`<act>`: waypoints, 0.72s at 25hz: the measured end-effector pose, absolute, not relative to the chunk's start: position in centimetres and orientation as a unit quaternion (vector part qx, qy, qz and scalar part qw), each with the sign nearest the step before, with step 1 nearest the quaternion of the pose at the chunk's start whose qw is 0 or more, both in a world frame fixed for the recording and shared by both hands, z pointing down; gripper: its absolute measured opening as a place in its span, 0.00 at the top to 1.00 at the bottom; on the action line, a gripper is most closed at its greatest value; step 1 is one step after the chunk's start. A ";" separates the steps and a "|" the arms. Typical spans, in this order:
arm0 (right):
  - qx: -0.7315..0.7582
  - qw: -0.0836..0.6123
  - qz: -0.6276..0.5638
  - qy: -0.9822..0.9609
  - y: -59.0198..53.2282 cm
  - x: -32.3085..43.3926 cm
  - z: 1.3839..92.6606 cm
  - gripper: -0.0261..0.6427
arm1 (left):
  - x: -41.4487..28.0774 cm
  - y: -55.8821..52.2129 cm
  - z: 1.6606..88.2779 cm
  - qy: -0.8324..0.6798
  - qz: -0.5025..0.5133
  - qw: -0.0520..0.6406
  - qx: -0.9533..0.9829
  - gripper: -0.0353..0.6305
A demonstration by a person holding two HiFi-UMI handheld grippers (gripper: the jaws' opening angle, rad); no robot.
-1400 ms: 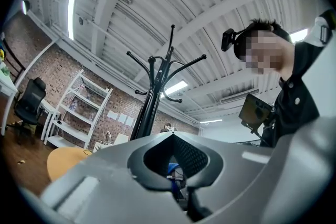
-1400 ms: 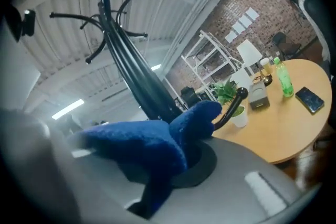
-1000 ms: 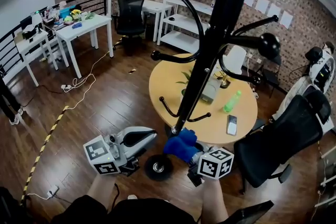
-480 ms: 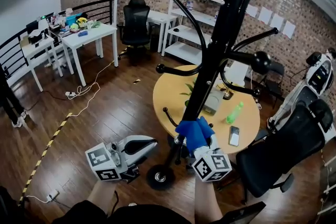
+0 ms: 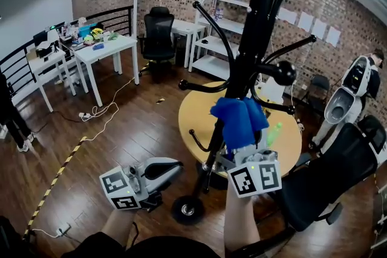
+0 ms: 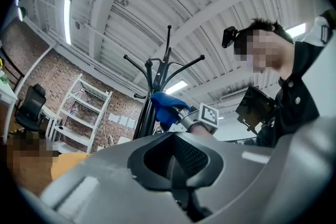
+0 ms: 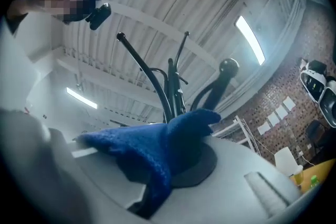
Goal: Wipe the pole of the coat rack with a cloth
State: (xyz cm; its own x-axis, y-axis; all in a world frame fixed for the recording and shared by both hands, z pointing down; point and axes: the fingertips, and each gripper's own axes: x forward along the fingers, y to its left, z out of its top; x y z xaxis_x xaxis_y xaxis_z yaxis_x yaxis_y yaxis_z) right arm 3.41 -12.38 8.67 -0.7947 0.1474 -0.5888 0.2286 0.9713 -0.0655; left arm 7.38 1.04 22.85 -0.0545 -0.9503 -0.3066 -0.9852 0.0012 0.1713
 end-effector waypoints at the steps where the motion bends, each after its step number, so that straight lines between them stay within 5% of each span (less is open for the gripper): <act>1: 0.103 0.311 -0.065 0.943 -12.0 3.5 7.9 0.93 | 7.3 1.2 22.8 0.706 0.171 0.052 -0.685 0.94; 13: 0.190 0.405 -0.082 0.890 -8.6 8.1 -1.0 0.93 | 7.3 1.5 22.2 0.710 0.173 0.062 -0.680 0.94; 18: 0.168 0.319 -0.147 0.921 -10.6 4.4 6.2 0.93 | 7.1 1.5 22.3 0.710 0.173 0.061 -0.680 0.94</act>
